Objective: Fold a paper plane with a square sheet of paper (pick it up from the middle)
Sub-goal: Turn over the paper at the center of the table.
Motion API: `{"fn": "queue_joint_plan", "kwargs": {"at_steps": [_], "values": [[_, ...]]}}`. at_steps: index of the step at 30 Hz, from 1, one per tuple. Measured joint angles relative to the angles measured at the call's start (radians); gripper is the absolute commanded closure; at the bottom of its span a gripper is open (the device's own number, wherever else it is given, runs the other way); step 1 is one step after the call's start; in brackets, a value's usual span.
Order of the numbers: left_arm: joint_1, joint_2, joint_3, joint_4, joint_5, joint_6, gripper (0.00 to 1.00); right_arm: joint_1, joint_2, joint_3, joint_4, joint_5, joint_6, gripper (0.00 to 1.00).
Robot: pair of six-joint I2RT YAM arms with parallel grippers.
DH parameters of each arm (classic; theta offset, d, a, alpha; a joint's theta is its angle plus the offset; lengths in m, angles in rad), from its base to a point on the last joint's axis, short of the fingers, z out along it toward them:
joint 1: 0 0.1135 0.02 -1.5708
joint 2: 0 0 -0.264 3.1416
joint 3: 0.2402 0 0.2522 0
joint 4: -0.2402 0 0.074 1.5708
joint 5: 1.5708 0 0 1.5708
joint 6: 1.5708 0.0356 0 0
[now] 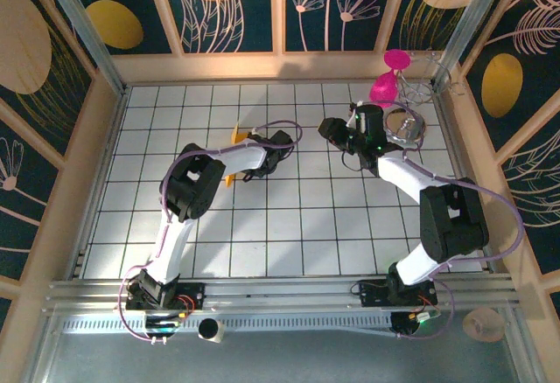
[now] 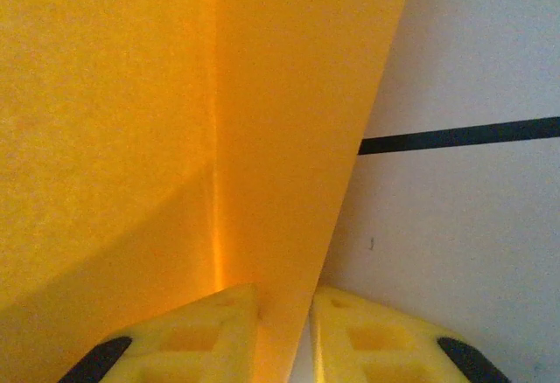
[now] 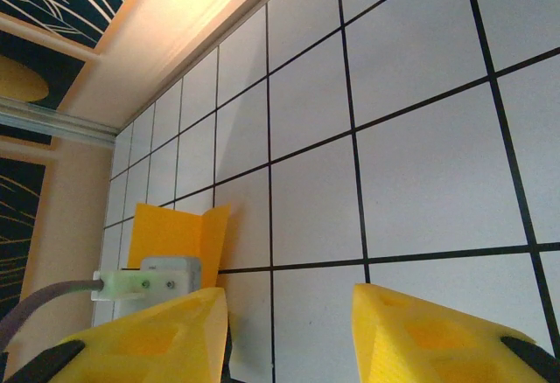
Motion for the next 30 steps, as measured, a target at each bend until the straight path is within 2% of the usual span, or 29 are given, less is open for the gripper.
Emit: {"fn": "queue_joint_plan", "kwargs": {"at_steps": [7,13,18,22,25,30], "values": [[0.005,-0.038,0.003,0.024,0.136,-0.052,0.62,0.000,0.000,0.000,0.000,0.001,0.005,0.58],[0.000,-0.128,-0.049,0.114,0.367,-0.123,0.51,0.000,0.000,-0.002,0.000,0.011,0.015,0.56],[-0.003,-0.297,-0.196,0.253,0.608,-0.185,0.44,0.000,0.000,-0.005,-0.001,0.012,0.023,0.56],[0.002,-0.405,-0.266,0.313,0.698,-0.193,0.41,0.003,0.000,-0.005,0.000,0.012,0.019,0.53],[0.034,-0.467,-0.317,0.366,0.741,-0.195,0.41,0.015,0.000,-0.005,0.000,0.024,0.014,0.49],[0.153,-0.501,-0.420,0.464,0.799,-0.213,0.39,0.043,0.000,-0.005,0.008,0.033,0.019,0.45]]}}
